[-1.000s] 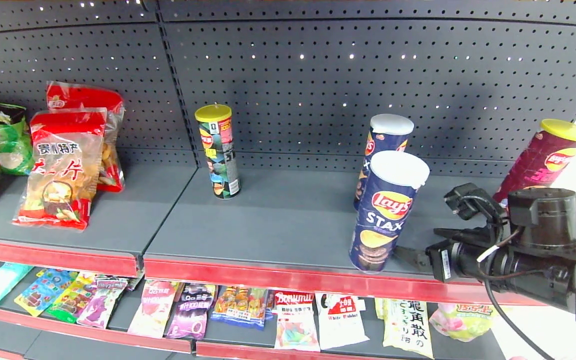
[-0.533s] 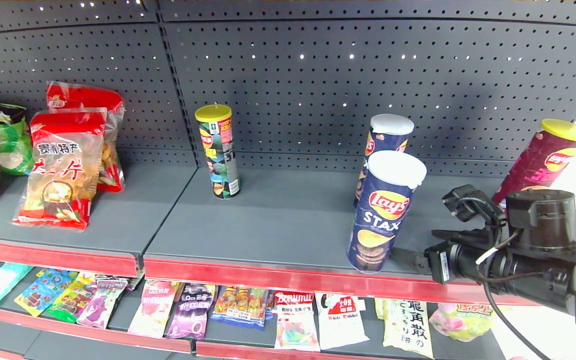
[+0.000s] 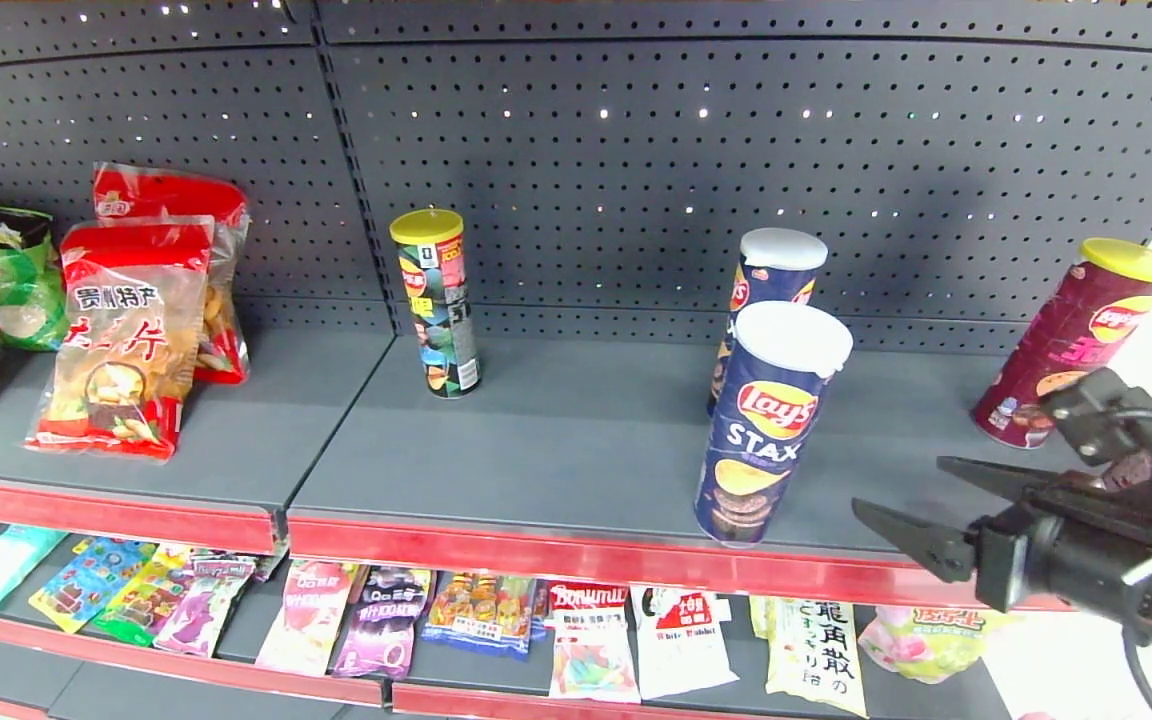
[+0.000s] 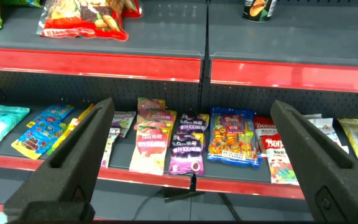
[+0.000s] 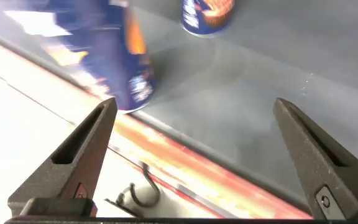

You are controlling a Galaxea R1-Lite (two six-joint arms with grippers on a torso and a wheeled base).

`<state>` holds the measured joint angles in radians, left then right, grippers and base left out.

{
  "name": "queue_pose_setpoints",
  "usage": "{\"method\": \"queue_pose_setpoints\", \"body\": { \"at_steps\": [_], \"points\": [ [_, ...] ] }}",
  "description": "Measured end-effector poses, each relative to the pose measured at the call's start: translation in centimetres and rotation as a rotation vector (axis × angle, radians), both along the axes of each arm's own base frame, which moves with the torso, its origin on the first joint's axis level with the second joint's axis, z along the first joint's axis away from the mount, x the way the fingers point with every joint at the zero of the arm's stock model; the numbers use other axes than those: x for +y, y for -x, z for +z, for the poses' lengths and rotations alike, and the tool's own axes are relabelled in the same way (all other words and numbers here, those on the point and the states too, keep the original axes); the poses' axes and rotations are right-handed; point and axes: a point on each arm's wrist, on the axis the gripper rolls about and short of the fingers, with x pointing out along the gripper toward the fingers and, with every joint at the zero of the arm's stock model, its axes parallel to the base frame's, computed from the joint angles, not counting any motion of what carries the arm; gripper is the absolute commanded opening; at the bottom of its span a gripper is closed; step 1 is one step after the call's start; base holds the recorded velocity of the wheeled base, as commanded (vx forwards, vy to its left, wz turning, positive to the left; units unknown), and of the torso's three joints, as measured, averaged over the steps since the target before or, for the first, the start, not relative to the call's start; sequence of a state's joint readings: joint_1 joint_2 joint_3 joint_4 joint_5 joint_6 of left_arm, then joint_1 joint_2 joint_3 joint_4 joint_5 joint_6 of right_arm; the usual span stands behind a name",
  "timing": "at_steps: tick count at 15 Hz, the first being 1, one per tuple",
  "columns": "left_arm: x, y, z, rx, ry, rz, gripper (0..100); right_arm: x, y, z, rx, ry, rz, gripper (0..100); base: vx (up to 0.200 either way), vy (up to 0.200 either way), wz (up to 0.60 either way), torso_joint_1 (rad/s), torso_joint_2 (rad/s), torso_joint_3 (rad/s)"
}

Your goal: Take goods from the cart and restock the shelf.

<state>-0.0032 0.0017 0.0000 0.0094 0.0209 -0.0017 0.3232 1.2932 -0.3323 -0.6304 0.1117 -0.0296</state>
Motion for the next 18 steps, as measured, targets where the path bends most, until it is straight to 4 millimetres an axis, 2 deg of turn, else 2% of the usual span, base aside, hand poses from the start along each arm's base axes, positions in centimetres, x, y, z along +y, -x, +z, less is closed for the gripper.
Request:
{"method": "queue_pose_setpoints", "body": {
  "at_steps": [4, 7, 12, 15, 18],
  "points": [
    [0.0, 0.0, 0.0, 0.0, 0.0, 0.0, 100, -1.6, 4.4, 2.3, -0.18, -0.046, 0.023, 100, 0.0, 0.0, 0.0, 0.0, 0.0, 0.0],
    [0.0, 0.0, 0.0, 0.0, 0.0, 0.0, 100, -2.5, 7.1, 2.9, -0.255, -0.054, 0.014, 100, 0.0, 0.0, 0.0, 0.0, 0.0, 0.0],
    [0.0, 0.0, 0.0, 0.0, -0.002, -0.002, 100, -3.9, 10.8, 2.2, -0.31, -0.007, -0.049, 100, 0.0, 0.0, 0.0, 0.0, 0.0, 0.0],
    [0.0, 0.0, 0.0, 0.0, -0.002, -0.002, 100, -4.9, 13.3, 1.3, -0.19, 0.048, -0.12, 100, 0.0, 0.0, 0.0, 0.0, 0.0, 0.0],
    [0.0, 0.0, 0.0, 0.005, -0.007, -0.008, 100, -5.7, 16.2, 1.5, -0.216, 0.048, -0.164, 100, 0.0, 0.0, 0.0, 0.0, 0.0, 0.0]
  ]
}}
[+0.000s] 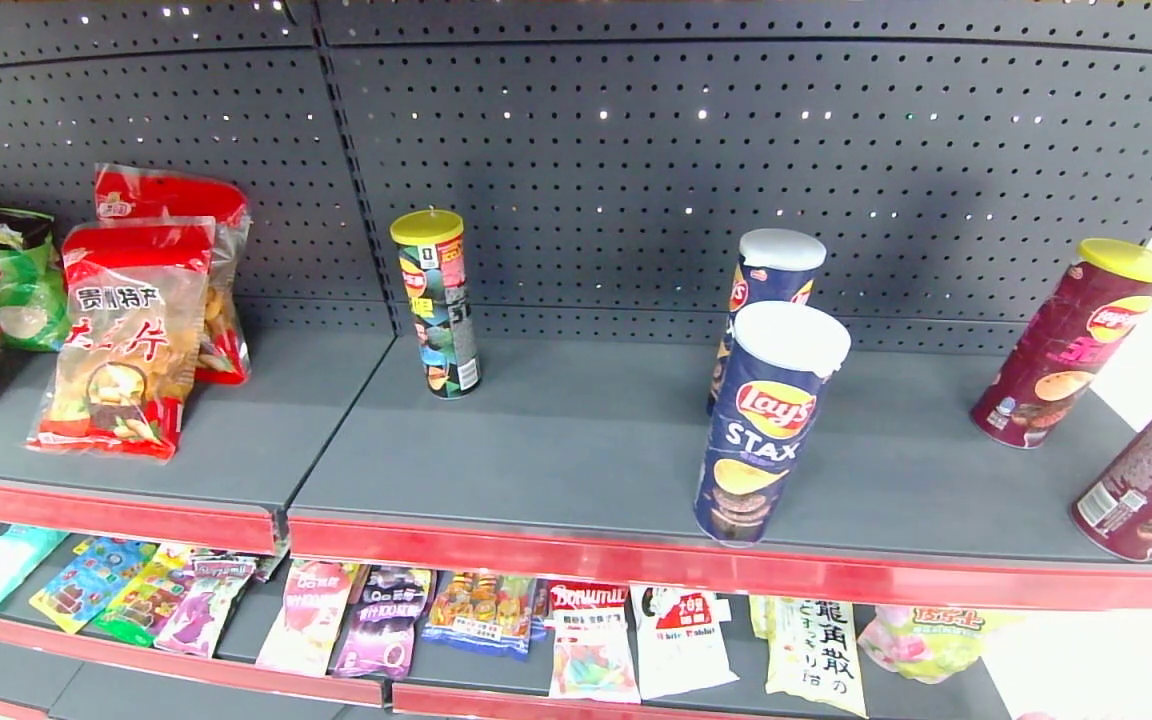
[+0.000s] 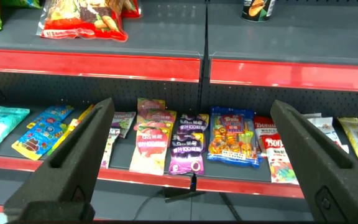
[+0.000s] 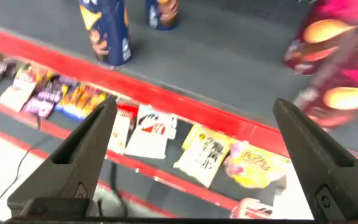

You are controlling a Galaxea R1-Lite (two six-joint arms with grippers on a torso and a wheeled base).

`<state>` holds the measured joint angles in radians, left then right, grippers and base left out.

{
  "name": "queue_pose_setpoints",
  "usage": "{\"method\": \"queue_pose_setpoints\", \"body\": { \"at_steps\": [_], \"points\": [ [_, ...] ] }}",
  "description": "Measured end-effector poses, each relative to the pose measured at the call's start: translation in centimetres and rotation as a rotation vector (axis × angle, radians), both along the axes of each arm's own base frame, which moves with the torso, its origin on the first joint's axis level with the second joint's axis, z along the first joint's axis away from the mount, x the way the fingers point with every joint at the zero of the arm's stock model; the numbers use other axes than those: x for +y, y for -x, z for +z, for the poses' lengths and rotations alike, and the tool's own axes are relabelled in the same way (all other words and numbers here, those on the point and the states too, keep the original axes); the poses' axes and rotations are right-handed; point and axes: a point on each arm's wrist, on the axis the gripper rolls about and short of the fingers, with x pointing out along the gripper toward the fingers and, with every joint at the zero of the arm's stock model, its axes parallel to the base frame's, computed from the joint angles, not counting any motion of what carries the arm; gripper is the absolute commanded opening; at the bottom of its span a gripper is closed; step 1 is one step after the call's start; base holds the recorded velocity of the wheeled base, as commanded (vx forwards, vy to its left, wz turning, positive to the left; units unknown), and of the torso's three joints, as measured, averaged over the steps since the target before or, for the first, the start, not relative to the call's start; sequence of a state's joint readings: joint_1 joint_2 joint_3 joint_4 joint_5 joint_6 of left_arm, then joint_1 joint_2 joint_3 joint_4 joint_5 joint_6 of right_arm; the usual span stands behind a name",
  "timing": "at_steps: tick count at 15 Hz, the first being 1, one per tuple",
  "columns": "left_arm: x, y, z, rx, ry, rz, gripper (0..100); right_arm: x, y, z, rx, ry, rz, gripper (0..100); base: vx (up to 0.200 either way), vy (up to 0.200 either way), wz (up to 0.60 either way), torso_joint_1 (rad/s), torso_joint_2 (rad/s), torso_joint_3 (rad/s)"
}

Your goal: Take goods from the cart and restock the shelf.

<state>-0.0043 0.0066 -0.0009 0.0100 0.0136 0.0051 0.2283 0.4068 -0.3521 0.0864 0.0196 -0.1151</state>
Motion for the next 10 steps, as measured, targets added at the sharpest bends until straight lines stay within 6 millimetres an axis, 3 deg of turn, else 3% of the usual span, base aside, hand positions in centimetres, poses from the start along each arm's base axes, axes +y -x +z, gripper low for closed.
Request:
{"method": "queue_pose_setpoints", "body": {
  "at_steps": [4, 10],
  "points": [
    [0.0, -0.1, 0.1, 0.017, -0.001, -0.008, 100, -0.5, 1.9, -0.5, -0.035, 0.003, -0.051, 100, 0.0, 0.0, 0.0, 0.0, 0.0, 0.0],
    [0.0, -0.2, 0.1, 0.025, -0.001, -0.01, 100, -0.6, 2.4, -0.4, -0.067, -0.001, -0.06, 100, 0.0, 0.0, 0.0, 0.0, 0.0, 0.0]
  ]
}}
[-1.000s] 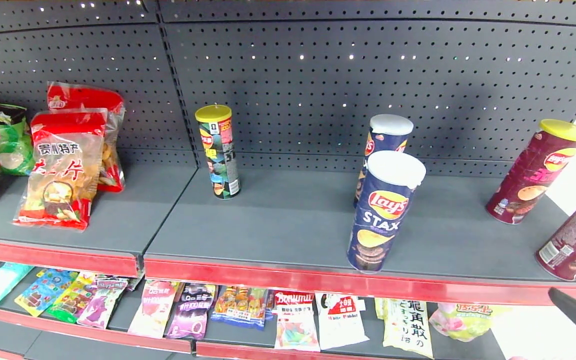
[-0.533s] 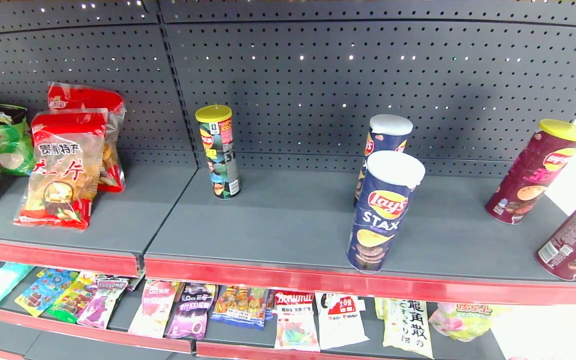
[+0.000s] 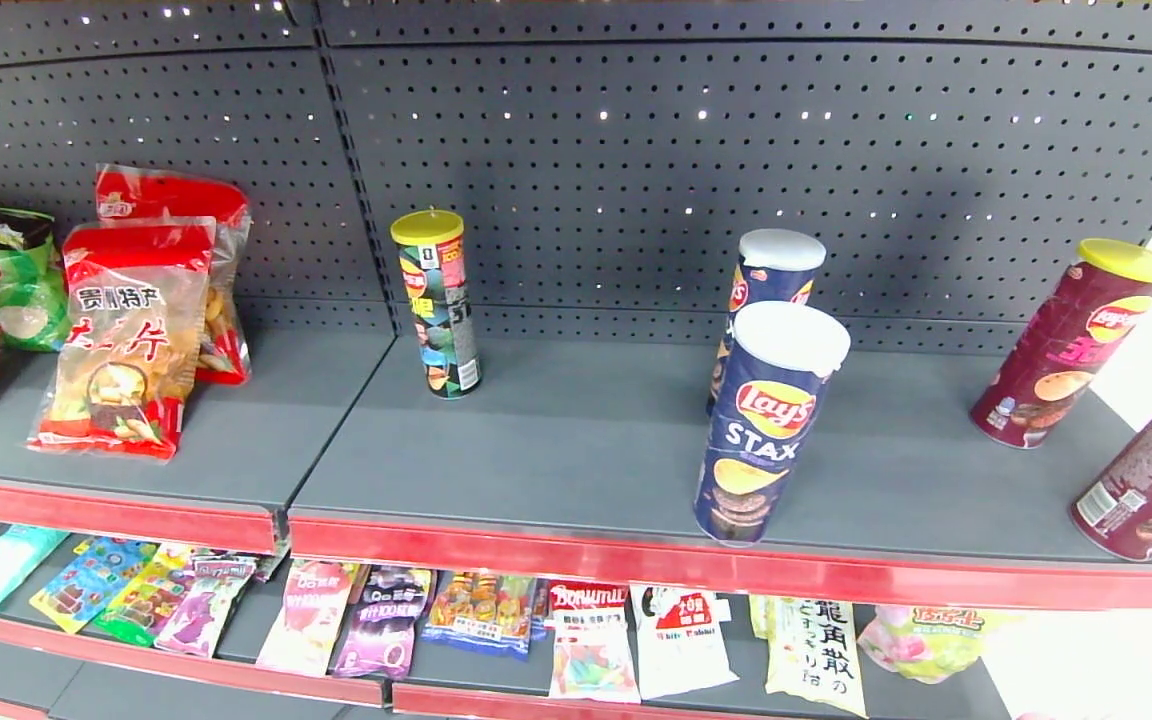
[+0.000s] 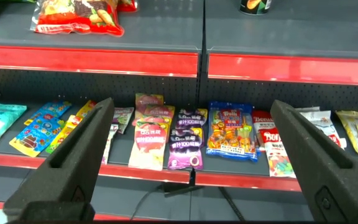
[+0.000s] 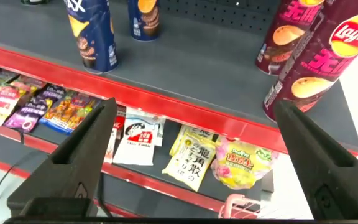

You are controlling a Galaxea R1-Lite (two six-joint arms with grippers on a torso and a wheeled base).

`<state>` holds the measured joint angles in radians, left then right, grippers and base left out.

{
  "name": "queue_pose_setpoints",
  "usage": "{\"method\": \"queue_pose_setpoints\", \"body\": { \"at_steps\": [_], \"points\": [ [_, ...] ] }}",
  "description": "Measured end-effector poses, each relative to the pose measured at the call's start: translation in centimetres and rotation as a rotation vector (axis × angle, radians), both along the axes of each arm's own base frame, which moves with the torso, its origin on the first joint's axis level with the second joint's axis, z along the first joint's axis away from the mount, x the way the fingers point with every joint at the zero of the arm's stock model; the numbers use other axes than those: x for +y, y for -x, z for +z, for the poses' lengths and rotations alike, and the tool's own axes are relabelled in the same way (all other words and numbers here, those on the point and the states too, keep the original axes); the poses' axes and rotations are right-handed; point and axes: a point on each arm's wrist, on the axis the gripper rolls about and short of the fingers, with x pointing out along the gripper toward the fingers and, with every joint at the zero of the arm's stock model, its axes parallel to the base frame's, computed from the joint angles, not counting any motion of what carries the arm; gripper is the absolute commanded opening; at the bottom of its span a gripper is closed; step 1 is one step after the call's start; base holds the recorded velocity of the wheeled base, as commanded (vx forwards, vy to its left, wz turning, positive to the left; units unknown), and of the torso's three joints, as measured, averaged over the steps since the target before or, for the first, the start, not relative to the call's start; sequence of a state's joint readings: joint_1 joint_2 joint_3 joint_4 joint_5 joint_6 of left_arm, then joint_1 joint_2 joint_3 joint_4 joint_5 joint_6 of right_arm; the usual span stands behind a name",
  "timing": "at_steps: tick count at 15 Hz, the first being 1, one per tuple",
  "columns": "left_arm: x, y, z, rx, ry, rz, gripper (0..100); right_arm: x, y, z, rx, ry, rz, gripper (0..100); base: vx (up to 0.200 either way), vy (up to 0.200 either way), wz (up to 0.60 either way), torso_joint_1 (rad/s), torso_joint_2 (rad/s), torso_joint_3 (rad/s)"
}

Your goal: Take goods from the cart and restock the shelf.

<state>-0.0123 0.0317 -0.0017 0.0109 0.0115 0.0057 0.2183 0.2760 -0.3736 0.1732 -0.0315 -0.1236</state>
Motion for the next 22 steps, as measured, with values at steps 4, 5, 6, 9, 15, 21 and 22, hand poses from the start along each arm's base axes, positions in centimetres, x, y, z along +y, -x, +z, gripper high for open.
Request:
{"method": "queue_pose_setpoints", "body": {
  "at_steps": [4, 5, 6, 9, 15, 21, 22],
  "points": [
    [0.0, -0.01, 0.0, 0.001, 0.0, 0.0, 100, -0.09, 0.04, 0.1, -0.004, 0.002, -0.034, 100, 0.0, 0.0, 0.0, -0.055, 0.15, 0.079],
    [0.0, -0.01, 0.0, 0.001, 0.0, 0.0, 100, -0.09, 0.04, 0.11, -0.005, 0.003, -0.034, 100, 0.0, 0.0, 0.0, -0.129, 0.33, 0.178],
    [0.0, 0.0, 0.0, 0.0, 0.0, 0.0, 100, -0.09, 0.04, 0.12, -0.007, 0.009, -0.033, 100, 0.0, 0.0, 0.0, -0.139, 0.35, 0.203],
    [0.0, 0.03, -0.01, -0.006, 0.0, 0.0, 100, -0.09, 0.05, 0.14, -0.009, 0.016, -0.029, 100, 0.0, 0.0, 0.0, -0.029, 0.08, 0.045],
    [0.0, 0.07, -0.03, -0.01, 0.0, 0.001, 100, -0.13, 0.22, -0.05, -0.019, 0.028, -0.031, 100, 0.0, 0.0, 0.0, 0.0, 0.0, 0.0],
    [0.0, 0.08, -0.01, -0.012, 0.0, 0.001, 100, -0.14, 0.24, -0.19, -0.021, 0.053, -0.028, 100, 0.0, 0.0, -0.1, 0.001, 0.0, 0.0],
    [0.0, 0.08, -0.01, -0.012, 0.0, 0.002, 100, -0.13, 0.23, -0.22, -0.021, 0.058, -0.028, 100, 0.0, 0.0, -0.6, 0.002, 0.0, -0.002]
  ]
}}
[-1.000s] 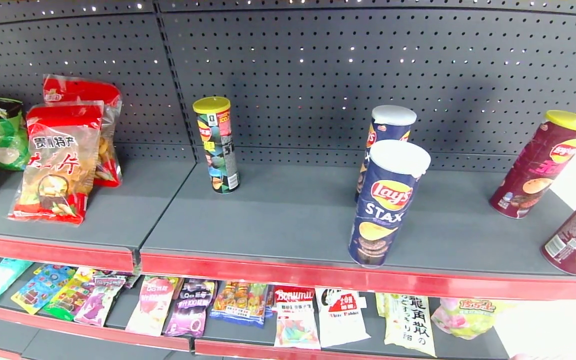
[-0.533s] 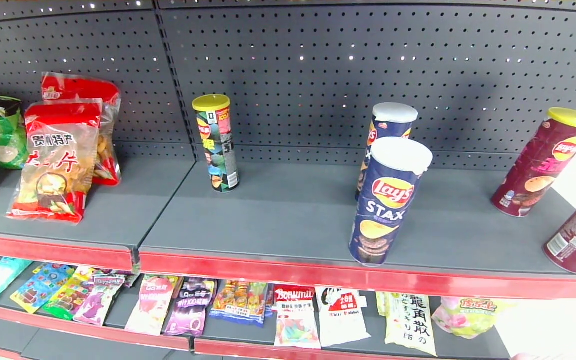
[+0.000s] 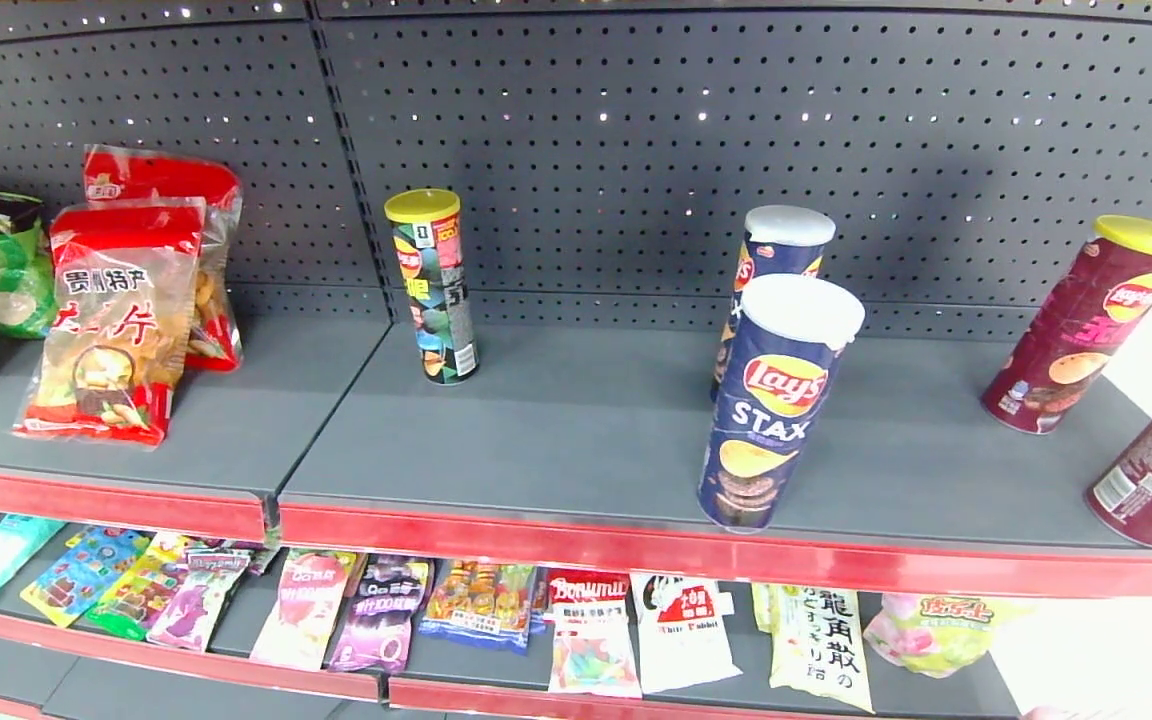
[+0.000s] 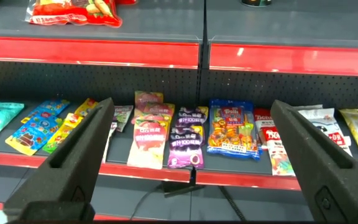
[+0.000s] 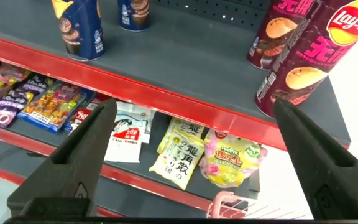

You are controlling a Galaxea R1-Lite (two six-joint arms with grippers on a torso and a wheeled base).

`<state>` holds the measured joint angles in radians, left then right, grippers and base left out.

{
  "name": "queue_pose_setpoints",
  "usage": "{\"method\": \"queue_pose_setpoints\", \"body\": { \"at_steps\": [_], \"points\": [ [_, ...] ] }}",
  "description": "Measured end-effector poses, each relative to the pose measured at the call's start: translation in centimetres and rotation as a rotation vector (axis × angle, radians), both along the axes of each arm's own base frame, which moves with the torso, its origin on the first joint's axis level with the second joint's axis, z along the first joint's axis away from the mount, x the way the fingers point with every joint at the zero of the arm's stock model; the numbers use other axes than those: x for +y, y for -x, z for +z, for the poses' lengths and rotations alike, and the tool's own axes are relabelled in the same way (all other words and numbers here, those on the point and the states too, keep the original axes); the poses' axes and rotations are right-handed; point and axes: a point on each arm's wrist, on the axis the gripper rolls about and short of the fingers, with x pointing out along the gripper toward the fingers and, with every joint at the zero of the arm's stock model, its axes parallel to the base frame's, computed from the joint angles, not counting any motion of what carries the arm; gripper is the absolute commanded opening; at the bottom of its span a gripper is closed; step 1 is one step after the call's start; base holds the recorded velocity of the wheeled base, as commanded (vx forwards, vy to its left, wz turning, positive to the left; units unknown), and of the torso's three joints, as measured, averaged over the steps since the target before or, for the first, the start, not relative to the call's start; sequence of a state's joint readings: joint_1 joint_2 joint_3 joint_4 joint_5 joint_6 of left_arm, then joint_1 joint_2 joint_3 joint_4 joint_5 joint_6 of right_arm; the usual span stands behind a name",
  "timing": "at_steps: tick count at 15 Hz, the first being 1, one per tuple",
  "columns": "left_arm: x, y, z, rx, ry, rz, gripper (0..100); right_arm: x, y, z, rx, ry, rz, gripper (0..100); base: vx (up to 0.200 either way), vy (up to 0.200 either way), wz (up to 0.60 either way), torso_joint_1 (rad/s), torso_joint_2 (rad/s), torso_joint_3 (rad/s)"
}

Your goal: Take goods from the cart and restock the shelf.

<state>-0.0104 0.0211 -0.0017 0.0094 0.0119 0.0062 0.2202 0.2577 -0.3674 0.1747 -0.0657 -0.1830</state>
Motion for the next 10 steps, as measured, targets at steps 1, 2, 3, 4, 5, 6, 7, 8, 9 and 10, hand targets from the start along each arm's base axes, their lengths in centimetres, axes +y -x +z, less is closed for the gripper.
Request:
{"method": "queue_pose_setpoints", "body": {
  "at_steps": [1, 2, 3, 4, 5, 6, 7, 8, 9, 10],
  "points": [
    [0.0, 0.0, 0.0, 0.0, 0.0, 0.0, 100, 0.0, 0.0, -0.02, 0.0, 0.002, 0.001, 100, 0.0, 0.0, -0.6, -0.012, 0.0, 0.007],
    [0.0, 0.0, 0.01, -0.001, 0.0, -0.001, 100, 0.0, 0.0, -0.01, 0.0, 0.003, 0.001, 100, 0.0, 0.0, -0.6, -0.002, 0.0, -0.002],
    [0.0, 0.0, 0.01, 0.0, 0.0, 0.0, 100, 0.0, -0.02, -0.05, 0.001, 0.004, 0.0, 100, 0.0, 0.0, -0.6, 0.012, 0.02, -0.002],
    [0.0, 0.0, 0.01, -0.001, 0.0, 0.0, 100, 0.0, -0.03, -0.08, 0.003, 0.004, 0.002, 100, 0.0, 0.0, -0.6, -0.002, 0.01, 0.002],
    [0.0, 0.0, 0.01, 0.0, 0.0, -0.001, 100, 0.0, -0.02, -0.05, 0.001, 0.003, 0.0, 100, 0.0, 0.0, -0.6, -0.002, 0.01, 0.007],
    [0.0, 0.0, 0.01, 0.0, 0.0, -0.001, 100, 0.01, -0.03, -0.06, 0.002, 0.003, 0.0, 100, 0.0, 0.0, -0.6, 0.007, 0.0, 0.007],
    [0.0, 0.0, 0.0, 0.0, 0.0, -0.001, 100, 0.01, -0.04, -0.06, 0.003, 0.003, 0.001, 100, 0.0, 0.0, -0.6, 0.012, 0.01, 0.002],
    [0.0, 0.0, 0.0, 0.0, 0.0, -0.001, 100, 0.01, -0.06, -0.09, 0.006, 0.004, 0.001, 100, 0.0, 0.0, -0.6, 0.002, 0.0, 0.007],
    [0.0, 0.0, 0.0, 0.0, 0.0, -0.001, 100, 0.02, -0.07, -0.1, 0.006, 0.004, 0.001, 100, 0.0, 0.0, -0.6, 0.002, 0.0, 0.007],
    [0.0, 0.0, 0.0, 0.0, 0.0, -0.001, 100, 0.02, -0.09, -0.13, 0.008, 0.004, 0.003, 100, 0.0, 0.0, 0.0, 0.0, 0.0, 0.0]
  ]
}}
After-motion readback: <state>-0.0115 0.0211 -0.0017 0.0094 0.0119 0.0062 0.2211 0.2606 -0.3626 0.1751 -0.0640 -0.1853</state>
